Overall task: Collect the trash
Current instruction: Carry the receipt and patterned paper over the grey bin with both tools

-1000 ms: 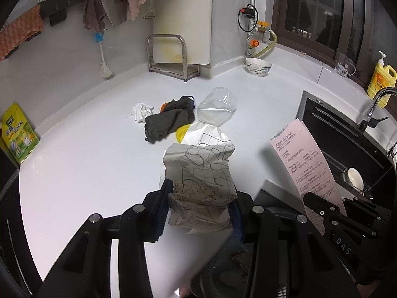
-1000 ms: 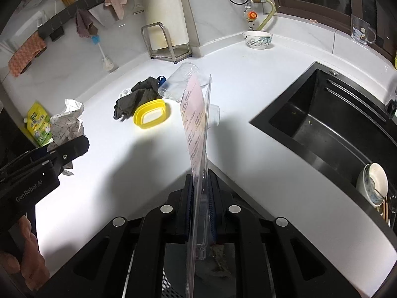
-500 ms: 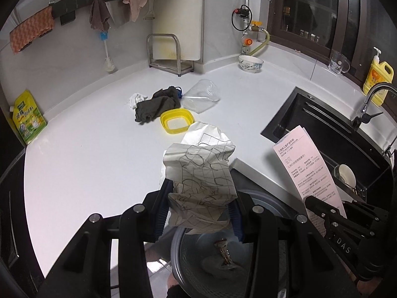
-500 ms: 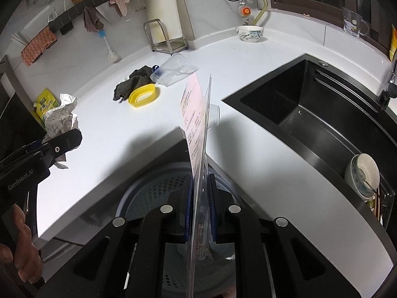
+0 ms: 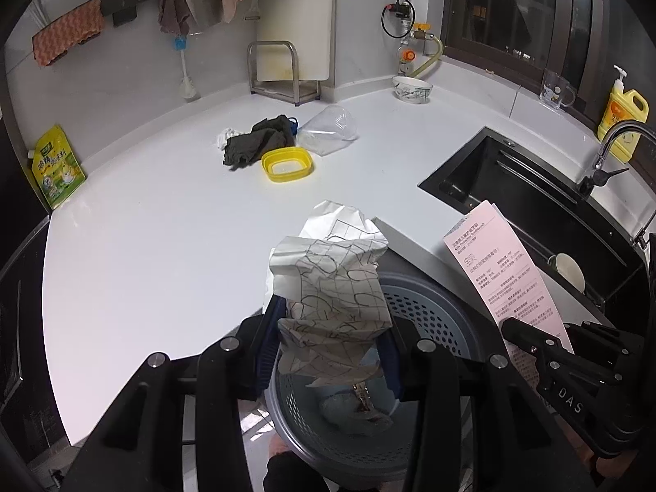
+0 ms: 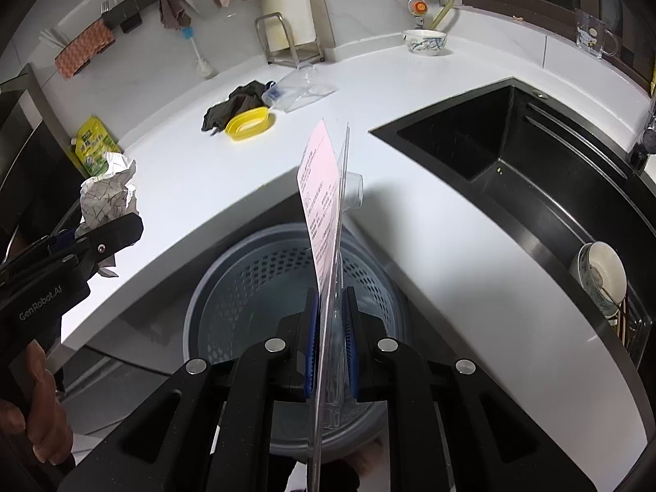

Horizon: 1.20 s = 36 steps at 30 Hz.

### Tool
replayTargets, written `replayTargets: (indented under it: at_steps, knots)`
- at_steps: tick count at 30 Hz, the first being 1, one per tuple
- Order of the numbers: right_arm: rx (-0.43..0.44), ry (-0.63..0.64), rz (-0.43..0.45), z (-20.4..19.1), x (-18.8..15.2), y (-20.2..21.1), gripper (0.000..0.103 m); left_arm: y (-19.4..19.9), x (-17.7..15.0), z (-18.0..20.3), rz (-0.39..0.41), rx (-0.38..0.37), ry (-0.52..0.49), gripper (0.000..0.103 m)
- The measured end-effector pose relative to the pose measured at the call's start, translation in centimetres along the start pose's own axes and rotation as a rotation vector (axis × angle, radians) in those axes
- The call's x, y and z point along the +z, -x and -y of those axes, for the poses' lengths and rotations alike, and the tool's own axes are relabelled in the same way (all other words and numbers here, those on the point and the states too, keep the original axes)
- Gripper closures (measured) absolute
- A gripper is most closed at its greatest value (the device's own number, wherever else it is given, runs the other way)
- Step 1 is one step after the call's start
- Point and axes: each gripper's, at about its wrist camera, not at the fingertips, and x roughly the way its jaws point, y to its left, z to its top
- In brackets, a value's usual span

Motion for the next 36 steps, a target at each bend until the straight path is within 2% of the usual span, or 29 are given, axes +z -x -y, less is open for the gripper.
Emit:
replayTargets:
  at_steps: [13, 21, 31, 36]
  knots:
    - [0.027, 0.017, -0.071, 0.2, -2.6, -1.6, 0.091, -2.2, -3.4, 0.7, -0.091, 0.009, -0.005, 0.061]
    - [0.050, 0.022, -0.162, -0.1, -3.8, -4.7, 0.091, -4.6, -5.1, 1.0, -0.166, -0.013, -0.007, 0.061]
    - [0.073, 0.014, -0.247, -0.6, -3.3, -8.3, 0.091, -6.8, -5.7, 0.7, -0.211, -0.015, -0.005, 0.058]
    - [0.071, 0.002, -0.260, -0.6, -3.1, -8.8, 0.091, -7.1, -5.4, 0.6, -0.215, -0.009, 0.000, 0.057]
